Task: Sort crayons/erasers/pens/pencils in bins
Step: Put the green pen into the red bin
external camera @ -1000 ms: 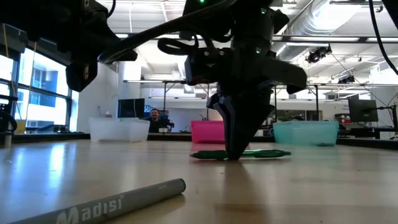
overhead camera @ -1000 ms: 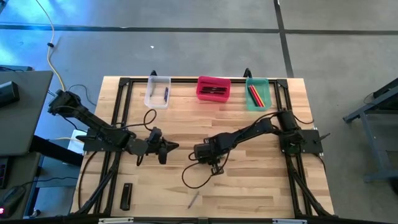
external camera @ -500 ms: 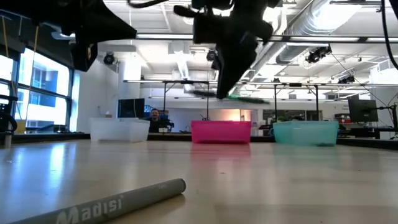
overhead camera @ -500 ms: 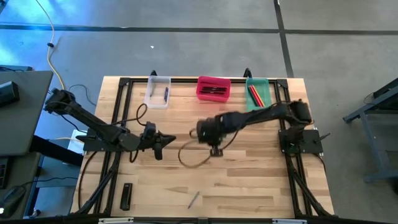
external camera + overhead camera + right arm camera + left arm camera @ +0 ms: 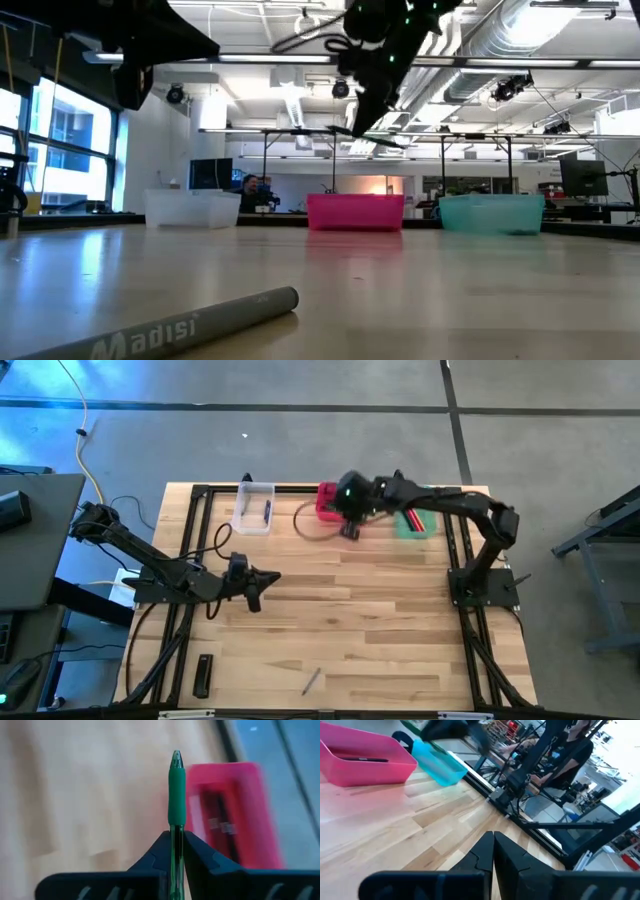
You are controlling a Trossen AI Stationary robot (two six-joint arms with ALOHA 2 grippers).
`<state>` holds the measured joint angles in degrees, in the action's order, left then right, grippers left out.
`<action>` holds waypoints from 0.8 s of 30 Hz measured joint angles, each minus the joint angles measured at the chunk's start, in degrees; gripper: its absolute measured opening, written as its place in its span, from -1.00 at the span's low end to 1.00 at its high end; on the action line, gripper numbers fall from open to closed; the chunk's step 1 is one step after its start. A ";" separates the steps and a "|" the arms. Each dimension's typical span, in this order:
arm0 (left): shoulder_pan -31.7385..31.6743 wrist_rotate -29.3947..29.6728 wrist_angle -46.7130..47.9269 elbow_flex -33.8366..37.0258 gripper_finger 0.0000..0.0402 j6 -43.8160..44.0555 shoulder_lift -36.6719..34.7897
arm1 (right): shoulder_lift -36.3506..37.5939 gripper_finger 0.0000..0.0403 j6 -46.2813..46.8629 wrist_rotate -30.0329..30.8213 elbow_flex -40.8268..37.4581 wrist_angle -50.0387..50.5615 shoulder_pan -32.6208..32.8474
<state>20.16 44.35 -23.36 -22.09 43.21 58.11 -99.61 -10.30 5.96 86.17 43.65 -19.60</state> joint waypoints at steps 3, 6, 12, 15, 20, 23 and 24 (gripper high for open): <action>0.00 1.51 -0.01 0.00 -1.00 0.05 0.02 | -1.31 -0.91 -3.44 -0.02 0.00 -4.22 -5.11; 0.00 3.23 -0.03 0.00 -1.00 0.06 0.08 | -3.60 -0.91 -5.82 -3.28 0.02 -9.16 -9.55; 0.00 6.96 -0.03 0.00 -1.00 0.07 0.09 | -10.79 -0.91 -12.59 -7.39 0.02 -11.77 -14.96; -0.04 8.93 0.06 0.00 -1.00 0.06 0.09 | -13.86 -0.91 -15.69 -8.47 0.02 -13.14 -16.71; -1.04 10.72 1.18 0.00 -1.00 0.07 0.09 | -17.50 -0.91 -19.79 -9.36 0.02 -16.79 -18.84; -2.09 10.72 1.30 0.00 -1.00 0.07 0.11 | -18.94 -0.91 -20.78 -10.65 0.02 -17.07 -19.54; -2.43 10.72 1.30 0.00 -1.00 0.07 0.11 | -19.19 -0.91 -20.84 -10.82 0.02 -17.11 -19.60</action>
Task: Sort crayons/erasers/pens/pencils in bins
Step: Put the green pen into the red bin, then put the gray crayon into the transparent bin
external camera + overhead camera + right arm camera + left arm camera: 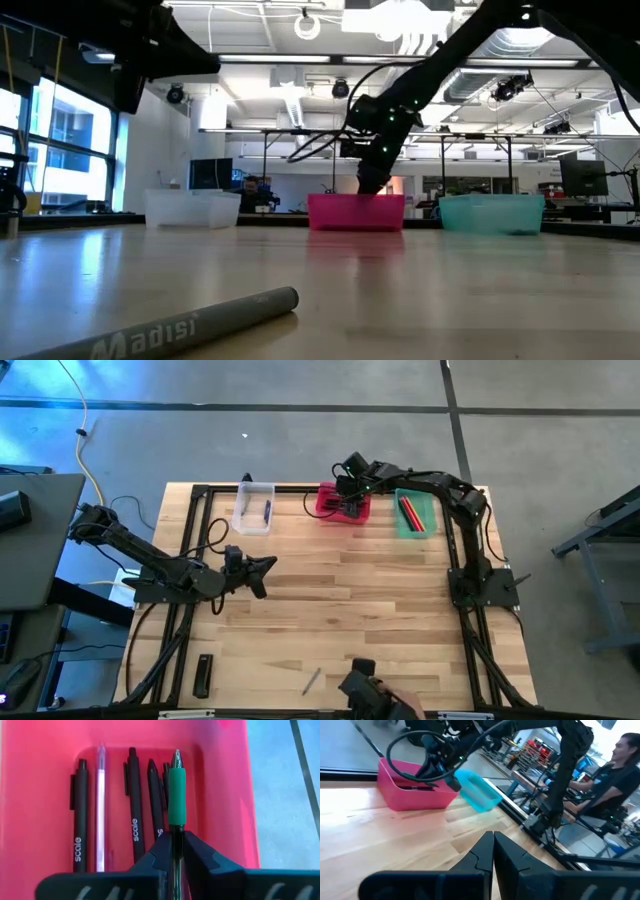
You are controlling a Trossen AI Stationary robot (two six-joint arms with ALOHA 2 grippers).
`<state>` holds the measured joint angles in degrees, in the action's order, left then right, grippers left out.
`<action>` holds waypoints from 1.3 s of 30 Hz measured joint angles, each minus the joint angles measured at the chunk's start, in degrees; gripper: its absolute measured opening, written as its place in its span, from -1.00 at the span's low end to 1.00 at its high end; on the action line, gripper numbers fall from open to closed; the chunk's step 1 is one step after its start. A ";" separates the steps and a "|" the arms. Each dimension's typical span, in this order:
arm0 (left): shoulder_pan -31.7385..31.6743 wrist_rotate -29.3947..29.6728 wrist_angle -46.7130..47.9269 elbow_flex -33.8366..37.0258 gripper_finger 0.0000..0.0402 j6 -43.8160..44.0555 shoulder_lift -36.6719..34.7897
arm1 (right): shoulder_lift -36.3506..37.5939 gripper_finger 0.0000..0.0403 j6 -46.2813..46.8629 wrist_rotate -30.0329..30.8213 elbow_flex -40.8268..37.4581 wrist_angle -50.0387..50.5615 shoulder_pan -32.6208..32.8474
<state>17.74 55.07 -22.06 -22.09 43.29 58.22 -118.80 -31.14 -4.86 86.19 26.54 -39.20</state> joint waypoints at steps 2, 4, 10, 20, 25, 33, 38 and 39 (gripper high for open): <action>-0.70 0.00 0.02 0.00 -1.00 0.00 0.00 | -0.14 -0.91 -0.42 -0.22 0.00 -0.78 0.04; -1.26 0.00 0.14 0.00 -1.00 0.00 0.00 | -0.29 -0.89 -0.90 -0.20 0.00 -1.49 0.06; -2.60 -2.12 1.81 0.00 -1.00 0.94 0.02 | -0.55 -0.68 -0.83 -0.15 0.00 -3.06 0.07; -2.82 -10.90 5.14 0.00 -1.00 3.22 0.02 | 6.08 -0.49 1.87 0.28 0.00 -0.21 1.43; -2.61 -16.75 9.86 0.00 -1.00 6.10 0.02 | 14.46 -0.78 6.84 -3.32 -0.60 2.38 3.80; -0.88 -22.63 20.39 -4.39 -1.00 7.33 3.69 | 30.29 -0.97 20.84 -6.38 -15.80 -9.69 10.85; 1.52 -26.26 23.07 -9.56 -1.00 9.80 10.17 | 41.29 -0.99 32.26 -1.10 -31.16 -20.63 18.70; 2.19 -27.05 24.28 -11.01 -1.00 10.69 11.81 | 43.34 -0.99 33.93 0.68 -33.51 -21.57 20.42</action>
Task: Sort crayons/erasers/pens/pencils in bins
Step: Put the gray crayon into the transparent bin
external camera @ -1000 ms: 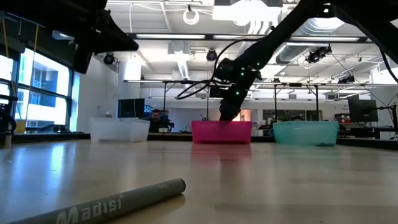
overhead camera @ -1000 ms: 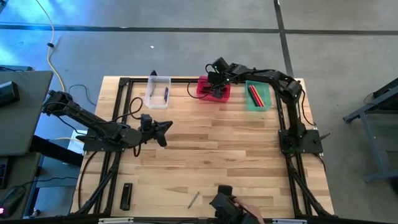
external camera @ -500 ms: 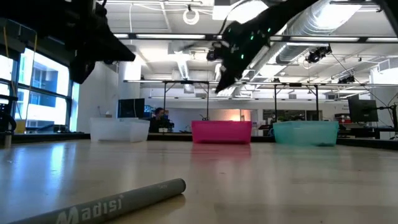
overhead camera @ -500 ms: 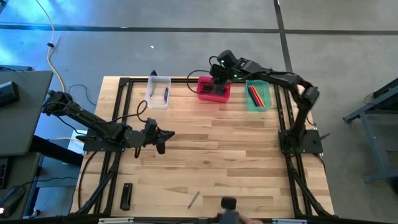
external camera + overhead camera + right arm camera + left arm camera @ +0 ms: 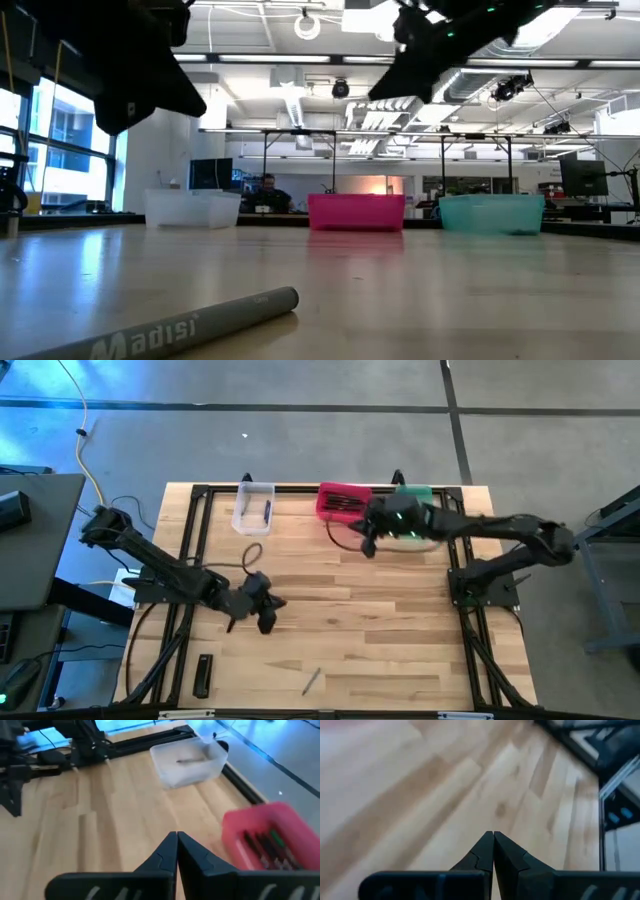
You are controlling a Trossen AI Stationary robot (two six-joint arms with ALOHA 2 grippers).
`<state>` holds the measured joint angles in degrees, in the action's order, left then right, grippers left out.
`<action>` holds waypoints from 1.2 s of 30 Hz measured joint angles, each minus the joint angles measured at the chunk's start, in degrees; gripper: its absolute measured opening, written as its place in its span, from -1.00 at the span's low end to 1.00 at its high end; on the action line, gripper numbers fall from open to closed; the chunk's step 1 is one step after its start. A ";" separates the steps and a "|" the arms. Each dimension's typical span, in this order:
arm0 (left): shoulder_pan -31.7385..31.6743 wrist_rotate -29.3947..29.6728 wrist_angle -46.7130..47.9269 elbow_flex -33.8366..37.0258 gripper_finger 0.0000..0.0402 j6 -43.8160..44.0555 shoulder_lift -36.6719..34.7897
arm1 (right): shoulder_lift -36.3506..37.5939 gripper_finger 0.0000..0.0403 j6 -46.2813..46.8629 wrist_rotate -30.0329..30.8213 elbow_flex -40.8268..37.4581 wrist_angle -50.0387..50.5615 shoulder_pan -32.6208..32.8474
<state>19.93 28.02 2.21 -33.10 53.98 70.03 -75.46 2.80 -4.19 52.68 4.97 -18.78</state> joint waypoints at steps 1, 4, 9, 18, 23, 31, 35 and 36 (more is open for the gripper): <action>0.74 -0.36 1.48 -1.61 -1.00 1.05 1.84 | 2.06 -1.00 1.50 1.75 -2.03 -0.30 1.60; 2.87 -1.19 6.90 -7.85 -1.00 5.00 7.76 | 7.23 -1.00 5.32 6.46 -6.90 -0.40 5.84; 6.41 -3.61 18.21 -20.88 -1.00 13.28 18.42 | 14.12 -1.00 7.68 8.29 -11.53 -0.14 9.87; 11.67 -8.91 35.88 -48.91 -1.00 26.26 39.69 | 21.61 -1.00 6.37 7.72 -13.17 2.65 13.11; 13.21 -9.59 45.06 -62.66 -1.00 33.14 49.69 | 24.07 -1.00 4.34 7.23 -13.17 3.46 14.46; 12.40 -12.81 47.51 -73.76 -0.83 36.97 59.77 | 25.07 -1.00 1.29 7.14 -13.17 3.96 16.01; 11.78 -13.29 51.10 -76.01 -0.65 38.69 61.73 | 25.05 -1.00 0.60 7.06 -13.17 4.31 16.99; 11.61 -13.19 51.40 -76.18 -0.61 39.28 62.16 | 25.08 -1.00 0.60 7.04 -13.17 4.40 17.22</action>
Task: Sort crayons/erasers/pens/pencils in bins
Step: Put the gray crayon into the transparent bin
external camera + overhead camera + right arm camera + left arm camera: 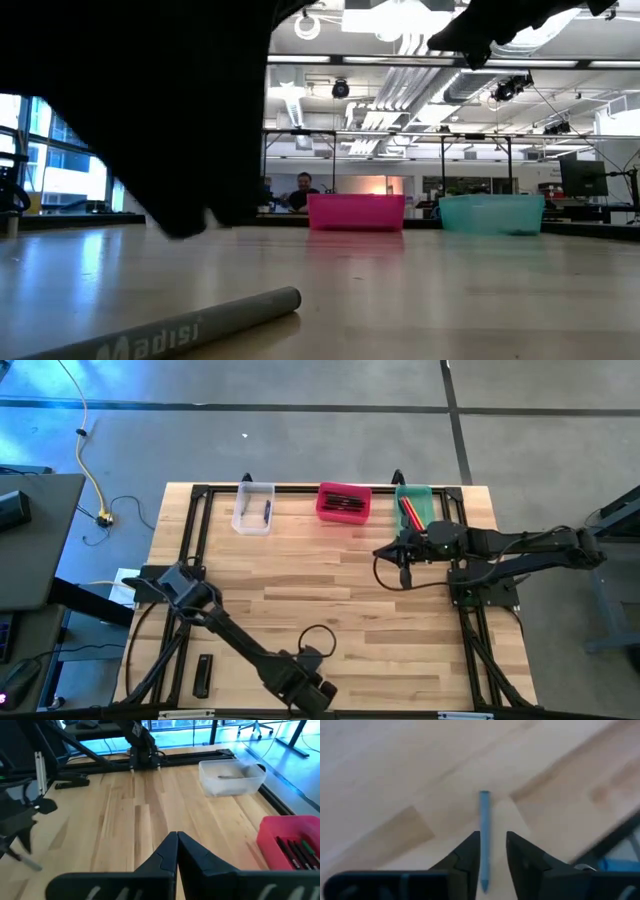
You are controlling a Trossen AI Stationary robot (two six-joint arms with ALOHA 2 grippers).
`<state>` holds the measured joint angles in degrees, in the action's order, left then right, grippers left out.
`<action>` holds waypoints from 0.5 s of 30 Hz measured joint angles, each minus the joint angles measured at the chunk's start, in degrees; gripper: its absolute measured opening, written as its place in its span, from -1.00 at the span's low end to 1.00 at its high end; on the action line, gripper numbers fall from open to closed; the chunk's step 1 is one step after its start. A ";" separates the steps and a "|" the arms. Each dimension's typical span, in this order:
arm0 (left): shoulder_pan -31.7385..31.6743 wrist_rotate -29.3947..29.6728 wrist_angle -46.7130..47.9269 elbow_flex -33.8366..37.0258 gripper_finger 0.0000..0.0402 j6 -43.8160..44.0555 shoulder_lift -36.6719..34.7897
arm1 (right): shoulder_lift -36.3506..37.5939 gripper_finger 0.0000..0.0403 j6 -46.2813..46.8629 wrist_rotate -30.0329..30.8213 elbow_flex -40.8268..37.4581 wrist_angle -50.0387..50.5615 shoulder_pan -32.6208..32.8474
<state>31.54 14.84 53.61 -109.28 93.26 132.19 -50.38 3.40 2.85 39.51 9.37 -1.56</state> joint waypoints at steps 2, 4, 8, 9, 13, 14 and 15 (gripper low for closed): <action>-0.15 0.10 1.30 0.03 -0.53 0.65 0.28 | 0.20 -1.00 -0.48 -0.02 0.00 -0.12 0.47; -0.33 0.15 0.11 -0.01 -0.47 0.62 0.25 | 0.39 -1.00 -0.87 -0.02 0.00 0.08 0.90; -0.41 0.64 0.34 -0.04 -0.43 -0.64 0.21 | 0.54 -1.00 -0.92 -0.06 0.00 0.08 0.98; -0.38 0.77 0.43 -0.04 -0.43 -0.93 0.21 | 0.55 -1.00 -0.98 -0.06 0.00 -0.05 0.98; -0.41 1.31 0.01 -0.04 -0.43 -2.34 0.50 | 0.55 -1.00 -1.88 -0.07 0.00 -0.18 0.98; -0.56 1.33 -0.12 -0.04 -0.43 -2.77 0.78 | 0.55 -1.00 -2.03 -0.07 0.00 -0.16 0.98; -0.72 1.04 -0.39 -0.04 -0.43 -3.27 1.29 | 0.55 -1.00 -2.22 -0.05 0.00 -0.16 0.98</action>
<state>30.82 15.88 53.23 -109.32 89.99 133.47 -49.82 1.17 2.80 39.51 9.21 -0.58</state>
